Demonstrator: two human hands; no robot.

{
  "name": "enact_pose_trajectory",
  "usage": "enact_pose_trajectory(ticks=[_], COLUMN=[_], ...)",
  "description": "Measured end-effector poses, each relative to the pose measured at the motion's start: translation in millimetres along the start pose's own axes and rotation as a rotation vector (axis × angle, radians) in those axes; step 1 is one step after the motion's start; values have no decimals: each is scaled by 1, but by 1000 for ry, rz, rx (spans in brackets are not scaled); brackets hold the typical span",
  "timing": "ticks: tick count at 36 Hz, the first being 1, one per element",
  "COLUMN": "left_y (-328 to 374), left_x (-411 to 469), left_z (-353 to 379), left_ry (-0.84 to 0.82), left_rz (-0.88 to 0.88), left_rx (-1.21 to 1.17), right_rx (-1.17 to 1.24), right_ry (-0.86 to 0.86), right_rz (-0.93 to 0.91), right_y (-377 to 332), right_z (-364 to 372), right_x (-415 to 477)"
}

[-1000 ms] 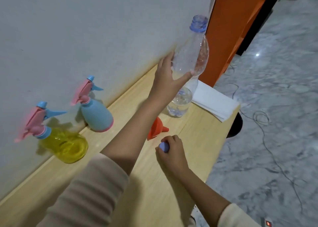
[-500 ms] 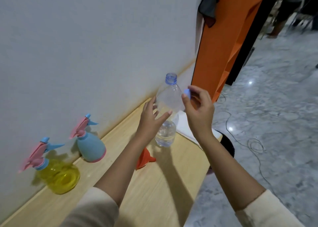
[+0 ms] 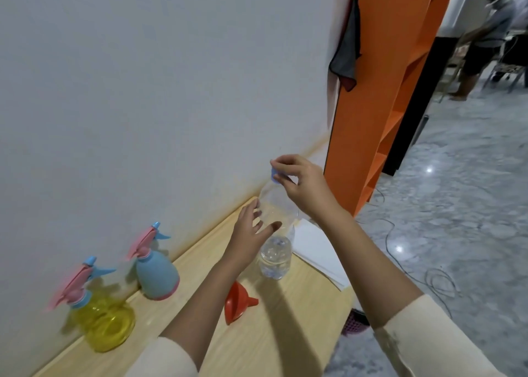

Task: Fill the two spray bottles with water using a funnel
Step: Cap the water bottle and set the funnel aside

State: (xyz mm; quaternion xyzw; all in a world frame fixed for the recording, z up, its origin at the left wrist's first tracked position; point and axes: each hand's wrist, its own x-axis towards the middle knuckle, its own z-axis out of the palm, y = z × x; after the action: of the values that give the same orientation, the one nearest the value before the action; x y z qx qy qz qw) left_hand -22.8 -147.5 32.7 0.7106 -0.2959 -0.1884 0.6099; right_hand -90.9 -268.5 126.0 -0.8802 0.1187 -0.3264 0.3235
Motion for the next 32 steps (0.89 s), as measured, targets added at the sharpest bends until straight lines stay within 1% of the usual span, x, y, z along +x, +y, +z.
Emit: enact_pose_trajectory(ticks=[4,13,17,23,26,29,32], left_y=[-1,-5,-5,-4,-5,-4,-3], left_x=[-1,-3,-3,-2,-2,0,3], left_z=[2,2,2,2,3,6,13], left_ry=[-3,-9,-12,-24,-31,-4,24], left_rz=[4,11,15,47,55,59,68], left_rx=[0,-12,-7,14,30,40,52], right_rx=[27,177,209,292,303,300,251], right_ry=[58,146,109,-18,24,86,153], right_rz=[12,124,141,177,180,176,152], right_y=[2,-2,-3,4,5,4,3], right_z=[1,0,-3,-1,-1,0,1], right_x=[-3,-1,-1,-5,-6,-6,-6])
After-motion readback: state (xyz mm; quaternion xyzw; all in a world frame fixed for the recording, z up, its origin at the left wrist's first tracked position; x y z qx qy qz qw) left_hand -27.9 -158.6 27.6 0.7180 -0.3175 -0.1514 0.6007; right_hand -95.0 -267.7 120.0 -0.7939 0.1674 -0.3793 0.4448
